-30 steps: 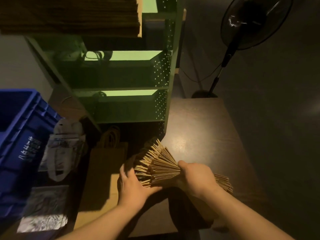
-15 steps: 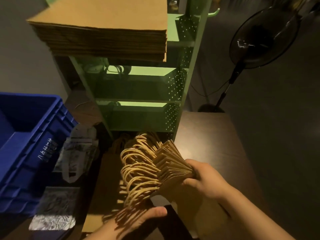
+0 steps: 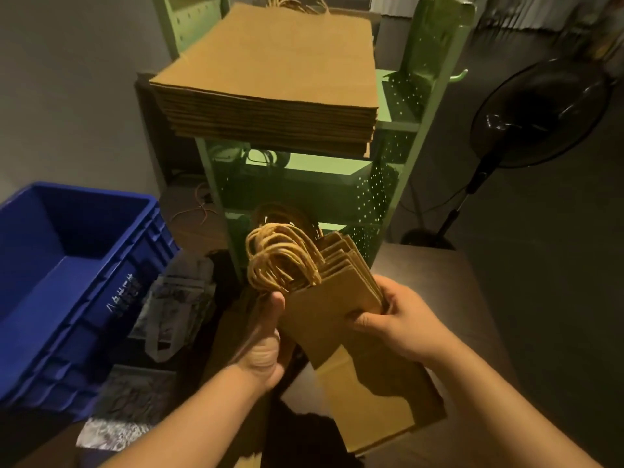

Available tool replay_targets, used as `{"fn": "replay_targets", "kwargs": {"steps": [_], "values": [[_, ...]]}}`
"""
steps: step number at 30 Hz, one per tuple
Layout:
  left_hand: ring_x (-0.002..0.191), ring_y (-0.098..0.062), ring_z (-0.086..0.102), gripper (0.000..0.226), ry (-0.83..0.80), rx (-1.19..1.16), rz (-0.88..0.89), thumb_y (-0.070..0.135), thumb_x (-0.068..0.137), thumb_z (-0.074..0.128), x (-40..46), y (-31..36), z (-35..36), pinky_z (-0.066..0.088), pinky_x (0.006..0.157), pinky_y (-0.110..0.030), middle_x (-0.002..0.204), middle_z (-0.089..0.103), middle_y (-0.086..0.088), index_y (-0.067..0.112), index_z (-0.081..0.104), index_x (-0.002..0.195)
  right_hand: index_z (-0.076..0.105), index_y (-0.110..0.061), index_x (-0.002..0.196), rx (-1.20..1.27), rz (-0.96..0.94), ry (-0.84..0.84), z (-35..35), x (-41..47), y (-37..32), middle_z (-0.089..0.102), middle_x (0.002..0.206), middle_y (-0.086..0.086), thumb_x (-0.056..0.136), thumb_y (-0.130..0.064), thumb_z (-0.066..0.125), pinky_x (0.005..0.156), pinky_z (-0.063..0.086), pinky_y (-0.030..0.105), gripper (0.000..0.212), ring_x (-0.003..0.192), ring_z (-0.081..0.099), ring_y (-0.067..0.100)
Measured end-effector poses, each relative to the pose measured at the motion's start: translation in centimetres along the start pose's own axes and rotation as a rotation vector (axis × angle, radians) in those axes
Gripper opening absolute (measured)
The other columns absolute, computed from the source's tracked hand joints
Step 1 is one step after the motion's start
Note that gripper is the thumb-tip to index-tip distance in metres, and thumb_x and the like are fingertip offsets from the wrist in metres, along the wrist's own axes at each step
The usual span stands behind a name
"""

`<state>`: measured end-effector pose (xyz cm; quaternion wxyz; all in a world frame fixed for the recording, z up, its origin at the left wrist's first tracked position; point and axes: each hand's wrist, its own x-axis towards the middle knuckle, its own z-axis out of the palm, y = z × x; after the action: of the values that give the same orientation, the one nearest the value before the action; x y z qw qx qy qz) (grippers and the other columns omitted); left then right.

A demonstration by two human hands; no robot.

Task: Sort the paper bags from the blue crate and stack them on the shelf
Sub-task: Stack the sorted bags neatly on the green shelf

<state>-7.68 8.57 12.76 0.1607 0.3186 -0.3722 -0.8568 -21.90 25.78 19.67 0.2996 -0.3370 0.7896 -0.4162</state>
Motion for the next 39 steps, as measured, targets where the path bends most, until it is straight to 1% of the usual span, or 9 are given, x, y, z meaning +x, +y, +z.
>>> {"fn": "replay_targets", "kwargs": {"steps": [4, 8, 12, 16, 22, 27, 31, 35, 39], "values": [[0.127, -0.035, 0.061, 0.099, -0.029, 0.016, 0.030, 0.093, 0.043, 0.072, -0.3, 1.7, 2.6, 0.043, 0.109, -0.064, 0.128, 0.073, -0.005, 0.034, 0.074, 0.122, 0.054, -0.058, 0.110, -0.109, -0.042, 0.025, -0.9, 0.8, -2.7, 0.070, 0.101, -0.029, 0.086, -0.023, 0.079, 0.084, 0.057, 0.023, 0.050, 0.095, 0.068, -0.004], [0.124, -0.035, 0.063, 0.069, 0.013, -0.064, 0.033, 0.087, 0.068, 0.055, 0.5, 2.4, 3.4, 0.045, 0.108, -0.064, 0.122, 0.076, -0.002, 0.038, 0.079, 0.110, 0.054, -0.065, 0.105, -0.227, -0.058, 0.054, -1.7, 1.3, -4.6, 0.073, 0.104, -0.020, 0.083, -0.033, 0.080, 0.086, 0.060, 0.039, 0.047, 0.094, 0.070, 0.002], [0.112, -0.034, 0.067, 0.068, 0.034, -0.139, -0.001, 0.077, 0.072, 0.049, 1.1, 3.1, 4.1, 0.055, 0.091, -0.051, 0.117, 0.077, -0.007, 0.032, 0.072, 0.117, 0.058, -0.052, 0.118, -0.312, -0.066, 0.074, -2.1, 1.6, -6.3, 0.073, 0.102, -0.019, 0.084, -0.034, 0.080, 0.084, 0.060, 0.039, 0.043, 0.091, 0.070, 0.002], [0.098, -0.030, 0.071, 0.058, -0.016, -0.161, -0.024, 0.073, 0.085, 0.044, 2.0, 4.4, 4.8, 0.053, 0.077, -0.041, 0.098, 0.081, -0.004, 0.029, 0.072, 0.109, 0.055, -0.053, 0.122, -0.381, -0.081, 0.101, -2.3, 2.3, -7.9, 0.070, 0.098, -0.024, 0.085, -0.036, 0.079, 0.079, 0.061, 0.029, 0.047, 0.087, 0.068, -0.002], [0.113, -0.039, 0.071, 0.082, -0.103, -0.165, -0.077, 0.075, 0.078, 0.053, 3.4, 6.6, 5.4, 0.055, 0.097, -0.055, 0.126, 0.073, -0.017, 0.018, 0.062, 0.136, 0.061, -0.044, 0.111, -0.385, -0.008, 0.166, -2.1, 3.7, -9.0, 0.072, 0.089, -0.016, 0.085, -0.035, 0.079, 0.072, 0.059, 0.029, 0.034, 0.077, 0.068, 0.000], [0.104, -0.039, 0.074, 0.078, -0.101, -0.129, -0.143, 0.079, 0.084, 0.053, 4.9, 8.2, 5.9, 0.060, 0.086, -0.053, 0.120, 0.075, -0.015, 0.024, 0.060, 0.137, 0.066, -0.035, 0.106, -0.324, 0.085, 0.188, -2.0, 4.9, -9.7, 0.073, 0.089, -0.011, 0.084, -0.036, 0.081, 0.078, 0.061, 0.039, 0.027, 0.081, 0.070, 0.009], [0.115, -0.045, 0.069, 0.084, -0.163, -0.088, -0.227, 0.080, 0.080, 0.063, 6.4, 9.7, 5.4, 0.050, 0.102, -0.064, 0.130, 0.070, -0.018, 0.025, 0.059, 0.143, 0.064, -0.024, 0.114, -0.188, 0.199, 0.156, -2.0, 5.8, -10.5, 0.074, 0.087, -0.003, 0.086, -0.031, 0.080, 0.061, 0.059, 0.025, 0.033, 0.070, 0.073, 0.010], [0.111, -0.045, 0.070, 0.082, -0.205, -0.033, -0.254, 0.076, 0.080, 0.068, 6.6, 11.6, 5.3, 0.058, 0.088, -0.059, 0.129, 0.070, -0.018, 0.024, 0.059, 0.142, 0.064, -0.020, 0.097, -0.069, 0.282, 0.145, -2.4, 6.4, -10.9, 0.072, 0.084, 0.001, 0.084, -0.029, 0.080, 0.048, 0.050, 0.016, 0.023, 0.061, 0.070, 0.008], [0.096, -0.040, 0.076, 0.069, -0.216, 0.035, -0.201, 0.072, 0.088, 0.060, 6.0, 13.9, 5.8, 0.062, 0.072, -0.053, 0.116, 0.076, -0.016, 0.023, 0.062, 0.136, 0.067, -0.018, 0.102, -0.026, 0.311, 0.164, -2.1, 6.9, -11.2, 0.073, 0.090, 0.003, 0.081, -0.034, 0.081, 0.059, 0.051, 0.022, 0.030, 0.074, 0.071, 0.014]]}}
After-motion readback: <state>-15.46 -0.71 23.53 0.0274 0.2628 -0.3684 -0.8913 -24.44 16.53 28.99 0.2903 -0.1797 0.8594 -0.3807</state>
